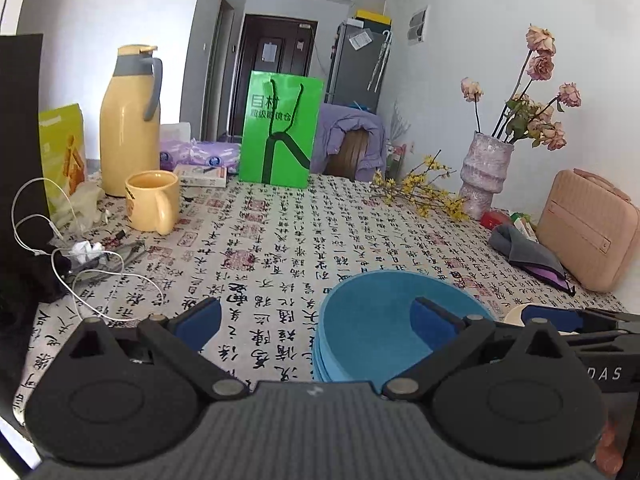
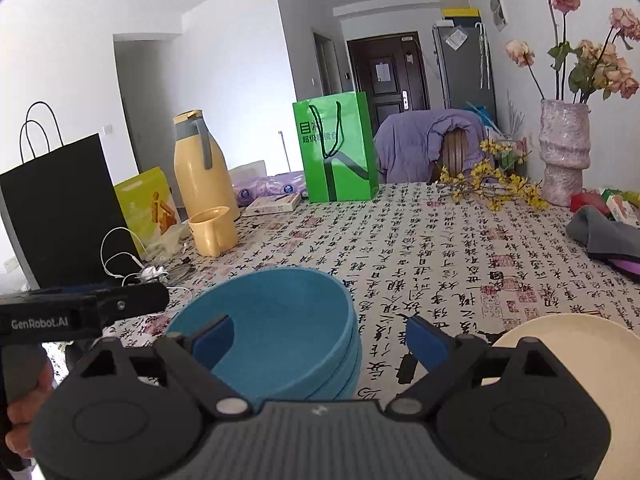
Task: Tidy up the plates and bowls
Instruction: 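Lift the bowl stack with both tools and carry it to the cream plates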
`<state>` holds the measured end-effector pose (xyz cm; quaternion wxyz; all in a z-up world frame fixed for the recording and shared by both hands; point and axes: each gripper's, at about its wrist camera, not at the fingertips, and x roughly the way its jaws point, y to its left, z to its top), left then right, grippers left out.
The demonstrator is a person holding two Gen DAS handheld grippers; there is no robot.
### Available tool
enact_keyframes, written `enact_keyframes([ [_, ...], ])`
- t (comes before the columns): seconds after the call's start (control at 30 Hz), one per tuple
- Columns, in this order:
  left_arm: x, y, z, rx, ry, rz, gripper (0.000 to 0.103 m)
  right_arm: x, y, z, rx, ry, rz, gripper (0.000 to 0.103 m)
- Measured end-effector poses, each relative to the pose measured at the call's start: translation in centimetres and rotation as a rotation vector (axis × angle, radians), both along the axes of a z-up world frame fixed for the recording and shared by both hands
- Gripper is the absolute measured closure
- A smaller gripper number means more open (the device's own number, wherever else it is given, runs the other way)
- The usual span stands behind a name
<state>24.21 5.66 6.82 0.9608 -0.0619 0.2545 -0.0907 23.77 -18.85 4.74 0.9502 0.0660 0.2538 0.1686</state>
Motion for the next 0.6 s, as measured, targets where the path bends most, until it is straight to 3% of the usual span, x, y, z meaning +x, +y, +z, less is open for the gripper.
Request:
enact_keyframes([
  [0.33,5.3,0.2,-2.5,-0.028,0.261,-0.077,0.005,5.6,-0.7,-1.6,0.077,0.212,0.036,0.011],
  [0.6,8.4,0.0,-4.4,-0.065,0.473,-0.175,0.021,9.0,-1.1,-4.0,0.189,0.447,0.105,0.018],
])
